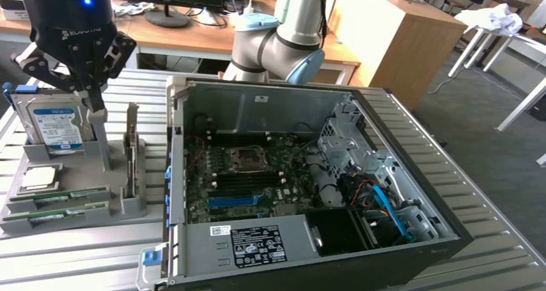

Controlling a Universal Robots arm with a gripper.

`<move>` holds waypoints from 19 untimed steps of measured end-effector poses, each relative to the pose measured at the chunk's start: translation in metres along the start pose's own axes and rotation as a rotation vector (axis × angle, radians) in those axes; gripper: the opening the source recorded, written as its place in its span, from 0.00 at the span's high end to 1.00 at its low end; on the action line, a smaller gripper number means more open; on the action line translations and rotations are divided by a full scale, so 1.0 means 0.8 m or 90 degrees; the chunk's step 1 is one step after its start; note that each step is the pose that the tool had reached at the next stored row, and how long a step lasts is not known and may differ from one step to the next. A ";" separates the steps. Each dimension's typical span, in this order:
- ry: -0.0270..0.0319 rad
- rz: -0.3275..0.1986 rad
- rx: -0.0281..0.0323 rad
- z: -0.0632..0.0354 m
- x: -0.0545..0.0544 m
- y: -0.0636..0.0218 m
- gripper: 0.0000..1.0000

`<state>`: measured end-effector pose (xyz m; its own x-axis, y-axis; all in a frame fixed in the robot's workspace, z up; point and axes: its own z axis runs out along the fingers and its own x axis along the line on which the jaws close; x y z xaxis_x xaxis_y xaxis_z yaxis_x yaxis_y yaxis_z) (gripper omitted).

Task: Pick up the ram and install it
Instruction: 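Pick up the ram and move it above insertion slot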

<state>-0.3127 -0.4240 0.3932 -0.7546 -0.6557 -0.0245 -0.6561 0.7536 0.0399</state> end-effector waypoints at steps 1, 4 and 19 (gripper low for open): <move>0.0001 -0.003 -0.0001 0.000 0.000 0.000 0.89; 0.0004 -0.011 -0.0003 0.000 0.000 0.000 0.89; 0.0021 -0.052 -0.0013 0.000 0.000 0.000 0.89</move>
<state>-0.3127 -0.4240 0.3932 -0.6984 -0.7153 -0.0245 -0.7157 0.6973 0.0399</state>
